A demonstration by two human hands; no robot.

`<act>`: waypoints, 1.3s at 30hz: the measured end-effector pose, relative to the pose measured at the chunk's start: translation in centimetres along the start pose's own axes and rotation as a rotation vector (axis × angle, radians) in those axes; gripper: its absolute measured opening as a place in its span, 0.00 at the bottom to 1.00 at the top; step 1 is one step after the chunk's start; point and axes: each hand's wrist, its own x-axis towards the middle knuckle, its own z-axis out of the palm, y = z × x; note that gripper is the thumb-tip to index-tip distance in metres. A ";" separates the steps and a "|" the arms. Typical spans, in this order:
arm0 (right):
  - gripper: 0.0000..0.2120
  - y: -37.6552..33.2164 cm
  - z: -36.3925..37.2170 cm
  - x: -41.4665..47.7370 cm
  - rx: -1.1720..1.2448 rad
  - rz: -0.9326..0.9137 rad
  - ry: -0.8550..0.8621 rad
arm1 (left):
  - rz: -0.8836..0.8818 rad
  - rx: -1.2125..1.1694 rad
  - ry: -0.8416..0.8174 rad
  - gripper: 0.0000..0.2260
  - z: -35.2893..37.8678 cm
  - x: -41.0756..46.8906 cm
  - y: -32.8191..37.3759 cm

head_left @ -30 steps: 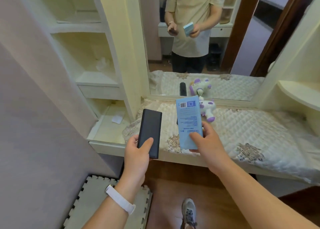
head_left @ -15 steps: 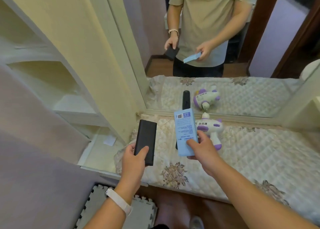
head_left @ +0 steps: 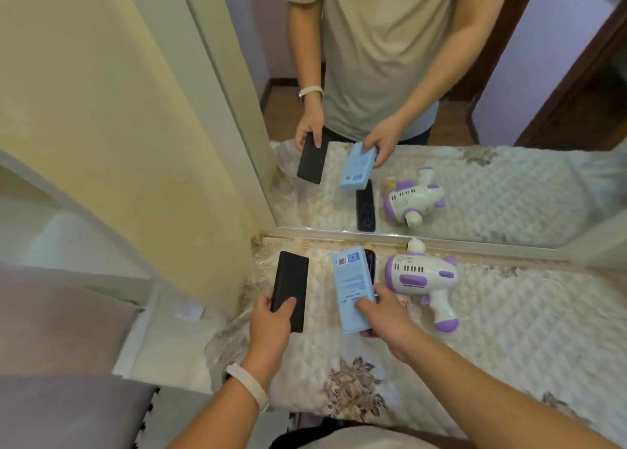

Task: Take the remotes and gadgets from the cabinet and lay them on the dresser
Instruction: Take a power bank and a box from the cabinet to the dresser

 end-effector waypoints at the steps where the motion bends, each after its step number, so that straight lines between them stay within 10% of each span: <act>1: 0.07 -0.2 0.4 0.7 -0.004 0.019 0.010 | -0.003 0.010 -0.013 0.09 0.0 1.1 0.1; 20: 0.19 -0.4 6.8 10.4 -0.193 0.160 0.077 | -0.094 0.240 -0.152 0.14 0.7 12.7 -3.8; 39: 0.24 -0.2 0.8 4.0 -0.950 -0.341 -0.039 | 0.498 0.865 -0.032 0.19 -0.8 2.9 -0.5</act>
